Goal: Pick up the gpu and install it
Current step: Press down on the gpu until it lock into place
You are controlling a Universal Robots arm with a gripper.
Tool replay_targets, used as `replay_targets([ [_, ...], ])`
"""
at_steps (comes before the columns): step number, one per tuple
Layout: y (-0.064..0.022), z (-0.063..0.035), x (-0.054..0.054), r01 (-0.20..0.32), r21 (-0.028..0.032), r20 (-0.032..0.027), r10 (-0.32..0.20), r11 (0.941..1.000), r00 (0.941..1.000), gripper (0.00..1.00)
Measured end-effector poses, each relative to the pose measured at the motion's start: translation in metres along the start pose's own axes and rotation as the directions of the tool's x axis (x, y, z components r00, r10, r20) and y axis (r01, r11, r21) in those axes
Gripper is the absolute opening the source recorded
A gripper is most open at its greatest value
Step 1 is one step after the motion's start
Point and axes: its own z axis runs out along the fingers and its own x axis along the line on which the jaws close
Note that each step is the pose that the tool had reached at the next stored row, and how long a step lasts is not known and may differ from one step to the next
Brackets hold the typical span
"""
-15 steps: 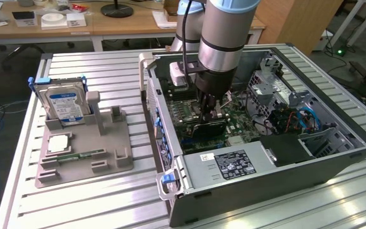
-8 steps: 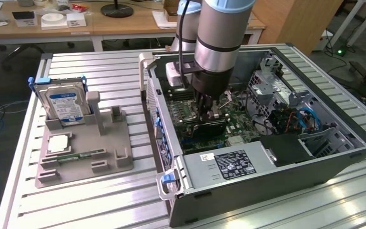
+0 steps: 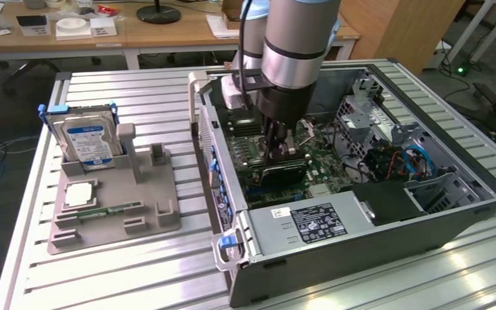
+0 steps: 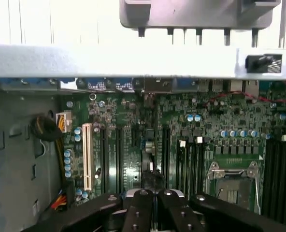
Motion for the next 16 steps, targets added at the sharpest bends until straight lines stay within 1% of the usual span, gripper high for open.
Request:
replay_targets([
  [5, 0.0026, -0.0007, 0.000, 0.035, -0.0025, 0.0013, -0.035, 0.9994, 0.9994, 0.10],
  [7, 0.0051, -0.0008, 0.000, 0.040, -0.0039, 0.0013, -0.040, 0.9992, 0.9992, 0.10],
  [11, 0.0128, -0.0011, 0.000, 0.040, -0.0045, 0.0013, -0.040, 0.9992, 0.9992, 0.10],
  [16, 0.0262, -0.0015, -0.002, 0.040, -0.0045, 0.0013, -0.040, 0.9992, 0.9992, 0.10],
])
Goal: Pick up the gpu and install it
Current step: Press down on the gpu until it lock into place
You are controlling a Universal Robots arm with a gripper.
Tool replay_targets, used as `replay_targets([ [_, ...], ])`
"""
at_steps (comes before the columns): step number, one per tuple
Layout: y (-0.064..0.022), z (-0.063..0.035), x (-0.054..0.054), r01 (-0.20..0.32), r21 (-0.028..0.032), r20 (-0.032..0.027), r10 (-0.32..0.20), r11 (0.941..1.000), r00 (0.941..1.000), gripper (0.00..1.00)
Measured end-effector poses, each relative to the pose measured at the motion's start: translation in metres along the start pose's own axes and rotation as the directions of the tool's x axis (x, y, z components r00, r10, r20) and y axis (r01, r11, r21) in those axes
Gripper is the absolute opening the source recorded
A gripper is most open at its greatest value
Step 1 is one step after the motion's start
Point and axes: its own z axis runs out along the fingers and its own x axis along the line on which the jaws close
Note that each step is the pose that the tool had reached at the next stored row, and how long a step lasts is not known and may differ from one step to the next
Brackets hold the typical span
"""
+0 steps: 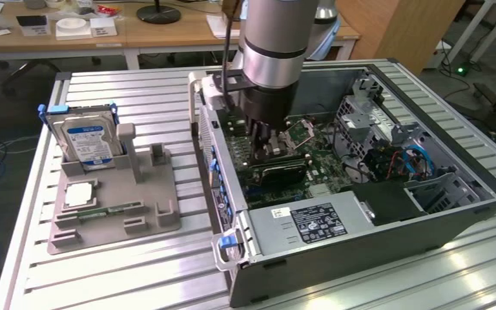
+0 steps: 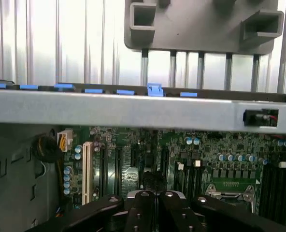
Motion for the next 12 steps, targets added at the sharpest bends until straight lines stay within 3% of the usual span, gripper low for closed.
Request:
replay_targets([
  [5, 0.0108, -0.0021, -0.001, 0.000, -0.0001, -0.0005, 0.000, 1.0000, 1.0000, 0.10],
  [12, 0.0183, -0.0065, -0.004, 0.000, 0.0000, -0.0004, 0.000, 1.0000, 1.0000, 0.10],
])
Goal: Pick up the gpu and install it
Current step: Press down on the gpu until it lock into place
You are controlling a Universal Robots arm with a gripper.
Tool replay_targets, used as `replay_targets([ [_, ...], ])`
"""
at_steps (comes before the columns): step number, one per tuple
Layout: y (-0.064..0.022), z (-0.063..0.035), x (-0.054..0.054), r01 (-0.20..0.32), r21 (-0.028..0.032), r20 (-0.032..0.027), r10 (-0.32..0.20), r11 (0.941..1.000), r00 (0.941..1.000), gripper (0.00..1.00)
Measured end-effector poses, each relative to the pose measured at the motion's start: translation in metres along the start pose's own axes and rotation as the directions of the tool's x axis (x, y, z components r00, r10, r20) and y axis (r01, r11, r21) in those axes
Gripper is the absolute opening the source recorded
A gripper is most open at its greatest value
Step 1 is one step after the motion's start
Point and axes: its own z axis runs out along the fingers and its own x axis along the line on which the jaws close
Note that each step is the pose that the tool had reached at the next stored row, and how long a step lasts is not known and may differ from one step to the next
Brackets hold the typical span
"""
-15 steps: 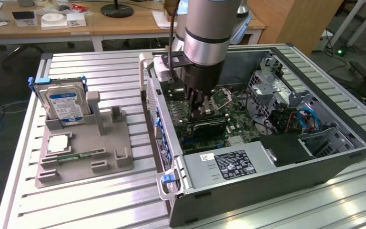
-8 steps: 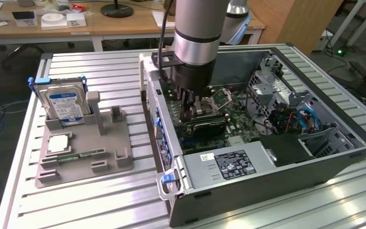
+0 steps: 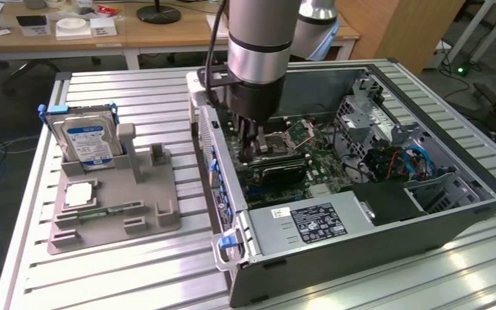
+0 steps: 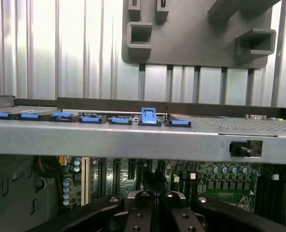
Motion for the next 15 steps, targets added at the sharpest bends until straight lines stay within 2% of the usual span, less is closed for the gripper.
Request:
replay_targets([
  [8, 0.0147, -0.0004, -0.002, 0.000, 0.0000, 0.0000, 0.000, 1.0000, 1.0000, 0.10],
  [15, 0.0177, -0.0002, -0.002, 0.000, 0.0002, 0.0001, 0.000, 1.0000, 1.0000, 0.10],
])
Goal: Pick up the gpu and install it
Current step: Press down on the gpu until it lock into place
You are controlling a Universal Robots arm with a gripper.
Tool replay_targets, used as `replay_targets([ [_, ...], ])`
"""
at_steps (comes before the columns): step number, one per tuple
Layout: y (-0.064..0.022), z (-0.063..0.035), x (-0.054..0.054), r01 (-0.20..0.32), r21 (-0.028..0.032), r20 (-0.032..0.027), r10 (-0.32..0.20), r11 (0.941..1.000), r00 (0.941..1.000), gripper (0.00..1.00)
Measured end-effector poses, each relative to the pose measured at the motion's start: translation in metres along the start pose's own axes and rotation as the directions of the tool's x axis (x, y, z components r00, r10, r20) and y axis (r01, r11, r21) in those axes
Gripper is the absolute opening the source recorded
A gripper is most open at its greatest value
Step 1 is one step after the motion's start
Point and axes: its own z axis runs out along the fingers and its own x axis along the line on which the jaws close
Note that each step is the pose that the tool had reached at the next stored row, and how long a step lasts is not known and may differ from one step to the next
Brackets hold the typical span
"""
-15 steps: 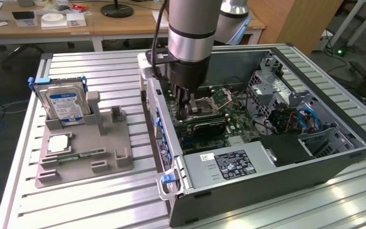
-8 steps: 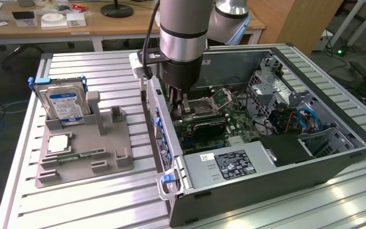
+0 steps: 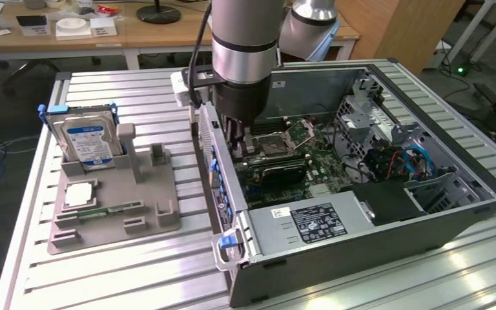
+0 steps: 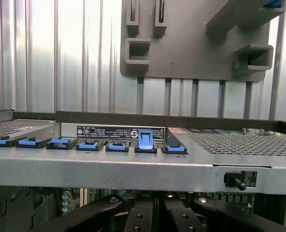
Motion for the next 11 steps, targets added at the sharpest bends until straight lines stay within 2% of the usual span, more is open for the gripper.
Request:
replay_targets([
  [8, 0.0005, 0.0067, 0.0002, 0.000, -0.0002, -0.0003, 0.000, 1.0000, 1.0000, 0.10],
  [11, 0.0002, 0.0023, 0.0001, 0.000, -0.0029, 0.0003, 0.000, 1.0000, 1.0000, 0.10],
])
